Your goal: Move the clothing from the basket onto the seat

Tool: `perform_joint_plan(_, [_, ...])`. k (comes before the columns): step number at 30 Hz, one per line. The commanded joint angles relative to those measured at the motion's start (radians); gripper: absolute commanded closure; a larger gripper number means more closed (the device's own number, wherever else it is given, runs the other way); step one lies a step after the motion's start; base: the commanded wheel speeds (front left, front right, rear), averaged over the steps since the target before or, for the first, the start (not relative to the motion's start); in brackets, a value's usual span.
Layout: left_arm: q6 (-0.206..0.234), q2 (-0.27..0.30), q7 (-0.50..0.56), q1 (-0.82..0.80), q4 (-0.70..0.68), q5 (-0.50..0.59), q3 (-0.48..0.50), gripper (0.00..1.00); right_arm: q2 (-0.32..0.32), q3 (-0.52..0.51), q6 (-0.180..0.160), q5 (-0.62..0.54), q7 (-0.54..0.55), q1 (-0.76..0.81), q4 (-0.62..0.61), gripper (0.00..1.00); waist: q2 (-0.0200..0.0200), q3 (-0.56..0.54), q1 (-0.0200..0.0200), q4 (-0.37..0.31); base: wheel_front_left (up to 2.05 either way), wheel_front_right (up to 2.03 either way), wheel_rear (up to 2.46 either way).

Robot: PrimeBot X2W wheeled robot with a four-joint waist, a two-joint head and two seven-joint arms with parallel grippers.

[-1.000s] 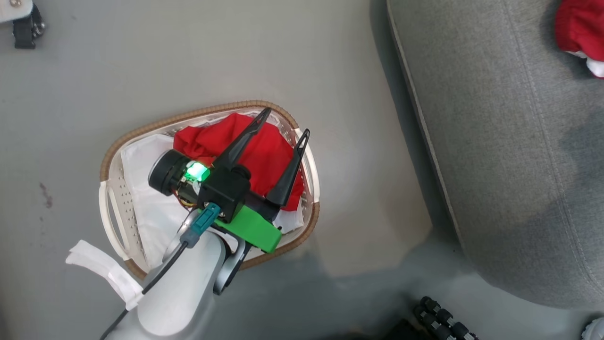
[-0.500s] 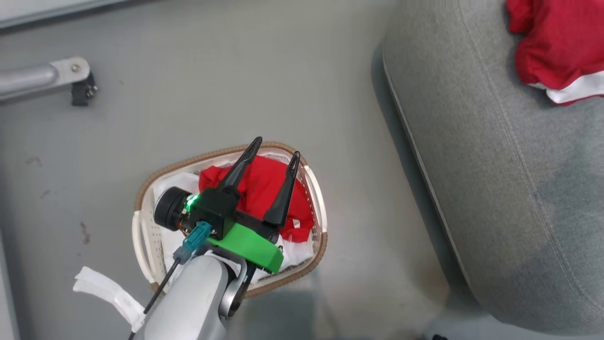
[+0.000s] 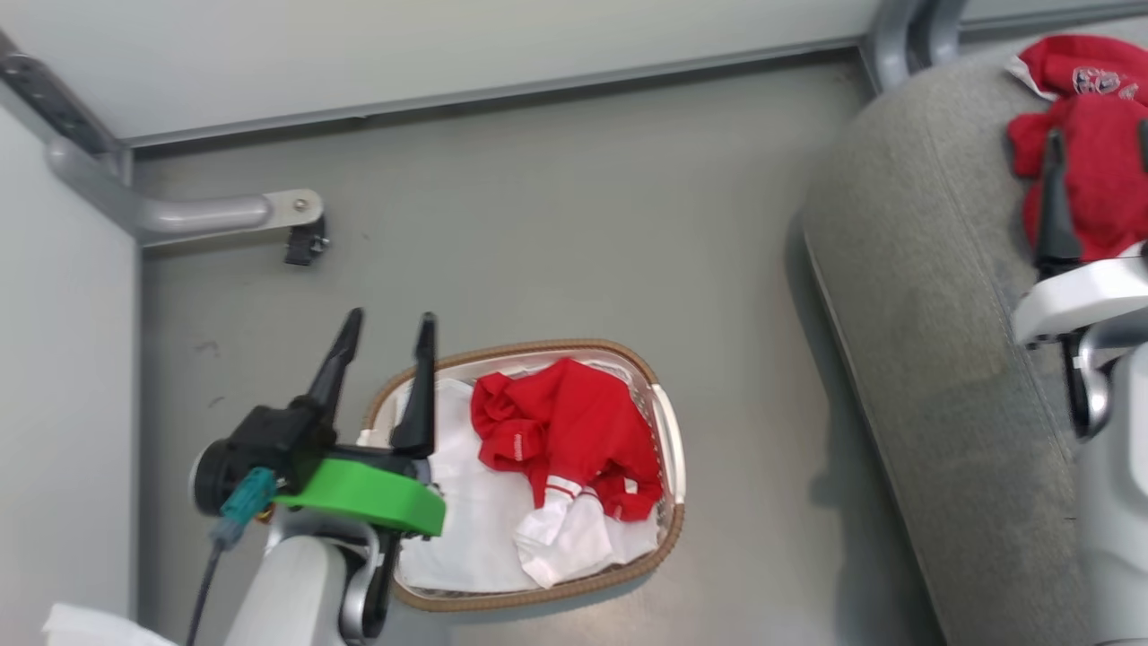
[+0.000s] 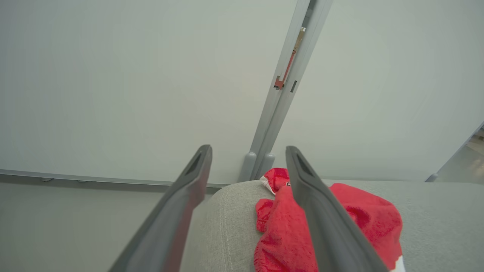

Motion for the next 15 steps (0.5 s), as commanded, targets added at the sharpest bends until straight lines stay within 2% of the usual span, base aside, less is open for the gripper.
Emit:
perform_joint_plan(1, [-0.003,-0.001,-0.001,0.028,-0.007,0.002,0.025,0.0,0.018,0.016,-0.001,0.015,0.0,0.002,0.005,0.0,0.0,-0.058,0.0001,0.062,0.0,0.0,0.0])
perform_joint_plan(8, [0.011,-0.004,-0.001,0.106,-0.008,-0.009,0.107,0.0,0.09,0.091,-0.001,0.054,0.0,0.089,-0.004,0.0,0.0,-0.109,0.0001,0.1,0.0,0.0,0.0])
perform_joint_plan(15, [0.028,-0.003,-0.001,0.176,-0.002,-0.025,0.131,0.0,0.109,0.153,-0.001,0.138,0.0,0.212,-0.023,0.0,0.0,-0.166,0.0001,0.106,0.0,0.0,0.0])
